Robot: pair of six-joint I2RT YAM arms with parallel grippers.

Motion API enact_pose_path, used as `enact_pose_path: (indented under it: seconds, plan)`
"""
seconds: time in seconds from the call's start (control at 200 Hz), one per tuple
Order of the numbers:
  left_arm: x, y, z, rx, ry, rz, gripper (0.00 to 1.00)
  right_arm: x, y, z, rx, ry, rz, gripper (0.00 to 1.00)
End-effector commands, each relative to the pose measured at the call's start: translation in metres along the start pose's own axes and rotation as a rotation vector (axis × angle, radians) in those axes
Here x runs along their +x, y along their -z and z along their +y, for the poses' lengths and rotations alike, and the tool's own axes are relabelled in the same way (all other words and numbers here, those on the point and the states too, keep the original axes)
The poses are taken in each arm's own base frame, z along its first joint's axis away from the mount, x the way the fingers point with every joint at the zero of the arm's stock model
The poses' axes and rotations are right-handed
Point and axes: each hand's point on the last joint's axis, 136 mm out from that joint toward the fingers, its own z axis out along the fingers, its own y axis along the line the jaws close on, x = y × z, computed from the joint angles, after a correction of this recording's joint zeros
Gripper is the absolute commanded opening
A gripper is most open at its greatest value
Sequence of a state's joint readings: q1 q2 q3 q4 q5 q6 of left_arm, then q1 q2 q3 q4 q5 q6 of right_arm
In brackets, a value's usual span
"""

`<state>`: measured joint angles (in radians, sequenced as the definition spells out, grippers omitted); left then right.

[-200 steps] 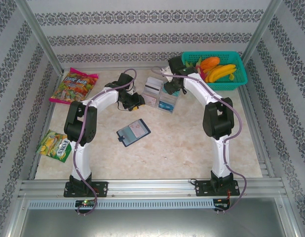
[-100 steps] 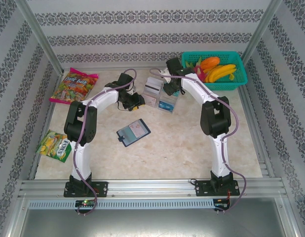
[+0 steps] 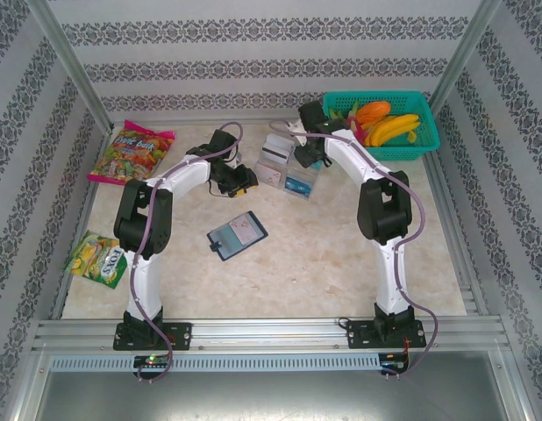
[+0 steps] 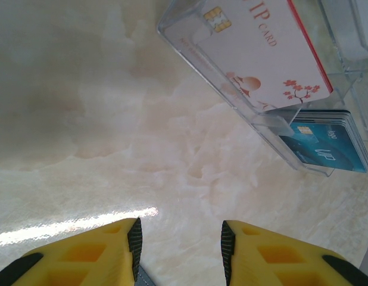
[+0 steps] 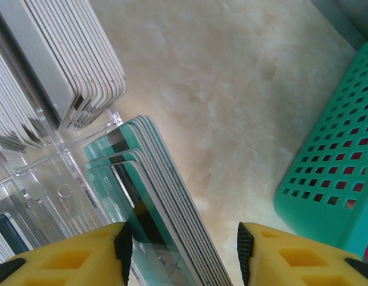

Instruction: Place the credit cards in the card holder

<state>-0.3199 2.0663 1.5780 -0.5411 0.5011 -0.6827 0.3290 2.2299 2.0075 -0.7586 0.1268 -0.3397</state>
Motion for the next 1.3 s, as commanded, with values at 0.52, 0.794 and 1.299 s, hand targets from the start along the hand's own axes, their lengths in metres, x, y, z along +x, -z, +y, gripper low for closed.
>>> enact_pose_path:
  seconds: [0.52, 0.794, 1.299]
  plan:
    - [0.001, 0.002, -0.012, 0.03, -0.012, -0.001, 0.43, -0.01, 0.029, -0.018, 0.023, -0.059, -0.058, 0.36]
    - [0.0, 0.003, -0.014, 0.033, -0.015, -0.004, 0.43, -0.014, 0.037, -0.024, -0.001, -0.091, -0.09, 0.36]
    - [0.001, 0.004, -0.015, 0.031, -0.017, -0.003, 0.43, -0.012, 0.036, -0.023, -0.065, -0.13, -0.099, 0.16]
